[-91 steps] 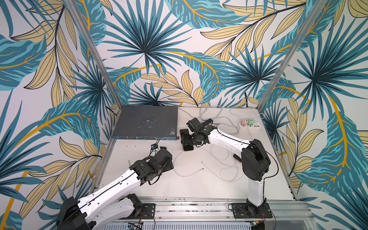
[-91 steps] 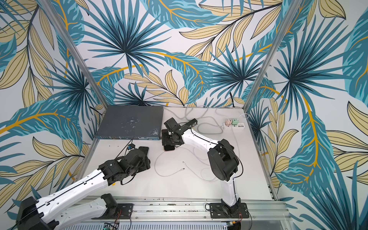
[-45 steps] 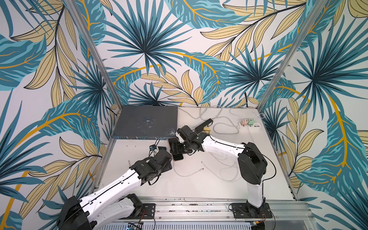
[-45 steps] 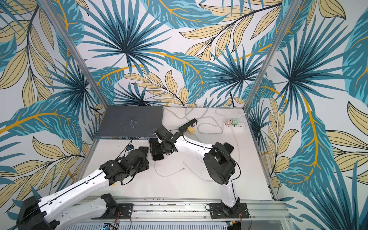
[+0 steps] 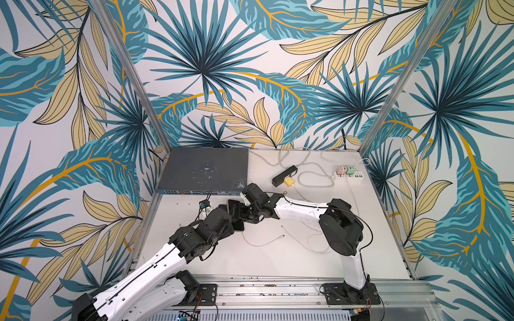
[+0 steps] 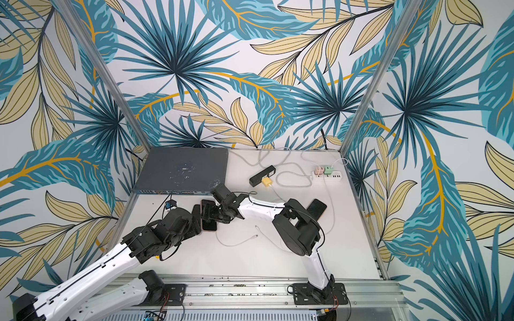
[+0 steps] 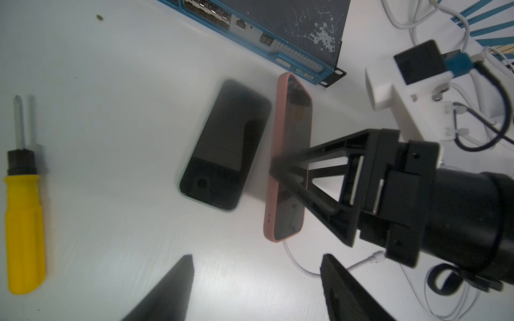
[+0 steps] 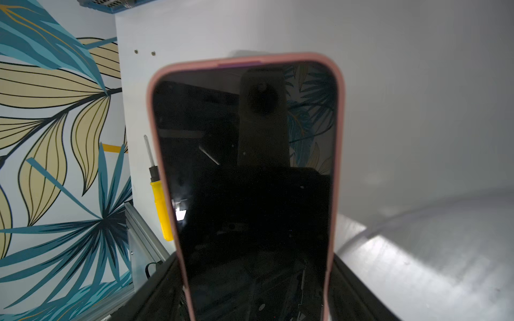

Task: Unplug the charging cable from the phone
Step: Place the phone at the center of the board.

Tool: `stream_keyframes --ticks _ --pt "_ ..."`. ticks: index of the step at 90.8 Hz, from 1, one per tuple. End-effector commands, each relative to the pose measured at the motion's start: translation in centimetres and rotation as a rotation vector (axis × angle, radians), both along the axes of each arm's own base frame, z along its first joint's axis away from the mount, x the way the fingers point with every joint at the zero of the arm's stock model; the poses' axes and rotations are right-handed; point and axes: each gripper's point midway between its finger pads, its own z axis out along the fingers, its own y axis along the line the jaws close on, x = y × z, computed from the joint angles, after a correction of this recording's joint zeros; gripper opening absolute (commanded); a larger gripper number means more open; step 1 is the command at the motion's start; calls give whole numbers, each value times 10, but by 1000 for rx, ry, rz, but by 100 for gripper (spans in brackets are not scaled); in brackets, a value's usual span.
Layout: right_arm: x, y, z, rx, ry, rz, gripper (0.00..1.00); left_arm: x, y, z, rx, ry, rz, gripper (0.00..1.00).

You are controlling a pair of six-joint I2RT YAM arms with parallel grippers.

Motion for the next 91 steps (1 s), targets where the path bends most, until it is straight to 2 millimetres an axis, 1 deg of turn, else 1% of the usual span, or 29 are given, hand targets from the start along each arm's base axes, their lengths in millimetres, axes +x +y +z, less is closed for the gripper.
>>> stream_keyframes --ticks 1,17,29,37,52,62,68,72,77,91 --pt "-4 18 5 63 16 -20 50 0 5 9 12 -21 -1 75" --pt "-6 19 -9 16 25 -45 51 -1 6 10 6 -28 -2 75" --pt "-7 11 -21 -40 43 -71 51 -2 8 9 9 -30 3 75" --pt "-5 -1 -27 -87 35 -97 51 -3 8 8 7 -30 5 75" --pt "-9 -24 -35 -149 32 -117 51 -2 8 6 6 -34 8 74" --pt "-4 -43 -35 -179 20 -159 51 -1 7 5 2 -35 6 74" --pt "-2 -50 -33 -201 8 -179 51 -1 6 3 2 -33 5 74" --pt "-1 -51 -32 -210 1 -183 51 -1 6 3 2 -31 5 74" --pt "-1 -47 -31 -206 6 -175 51 -1 6 2 1 -31 7 74" --pt "-1 -39 -39 -215 25 -171 52 -2 6 2 -4 -30 8 74"
